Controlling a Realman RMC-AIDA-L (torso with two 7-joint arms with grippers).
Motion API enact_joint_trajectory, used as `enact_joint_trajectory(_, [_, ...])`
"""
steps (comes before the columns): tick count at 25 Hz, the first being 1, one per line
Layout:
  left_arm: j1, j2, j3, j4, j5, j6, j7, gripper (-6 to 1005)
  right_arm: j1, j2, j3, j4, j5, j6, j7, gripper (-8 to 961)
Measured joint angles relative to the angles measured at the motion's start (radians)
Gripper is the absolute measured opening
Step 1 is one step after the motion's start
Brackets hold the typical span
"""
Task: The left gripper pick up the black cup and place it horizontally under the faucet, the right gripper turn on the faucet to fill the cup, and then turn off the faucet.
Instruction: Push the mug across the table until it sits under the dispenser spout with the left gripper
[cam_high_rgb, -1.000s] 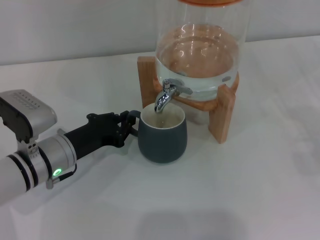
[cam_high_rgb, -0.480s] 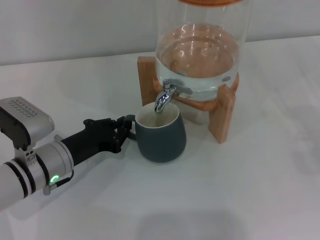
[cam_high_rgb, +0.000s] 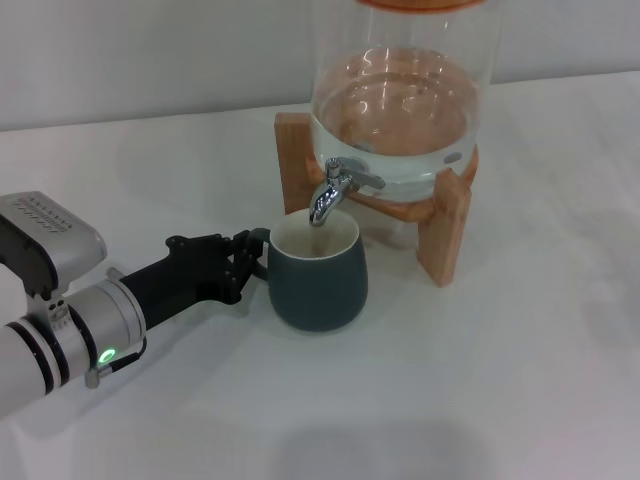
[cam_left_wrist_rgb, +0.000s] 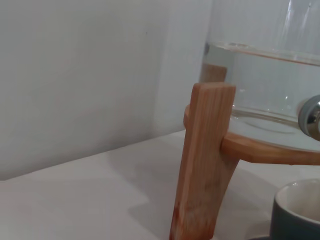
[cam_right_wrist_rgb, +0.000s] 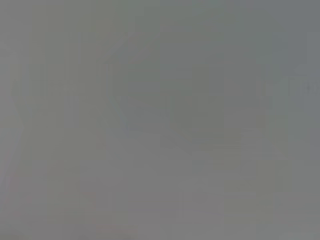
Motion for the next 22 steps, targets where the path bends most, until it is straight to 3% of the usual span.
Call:
enact_joint_trajectory(11, [0.003,0.001,-0.001,0.005,-0.003,-0.008,-0.003,115,0.0,0.0,0.0,0.0,0.0,0.0,-0.001,808])
enact_joint_trajectory(13, [0.004,0.001,-0.001,0.005,-0.003,-0.008,-0.005,224,0.0,0.0,0.0,0.0,0.0,0.0,-0.001,808])
enact_joint_trajectory(22, [0.005,0.001,-0.001,0.007,-0.005,-0.008,-0.007,287,0.0,0.0,0.0,0.0,0.0,0.0,-0.001,808])
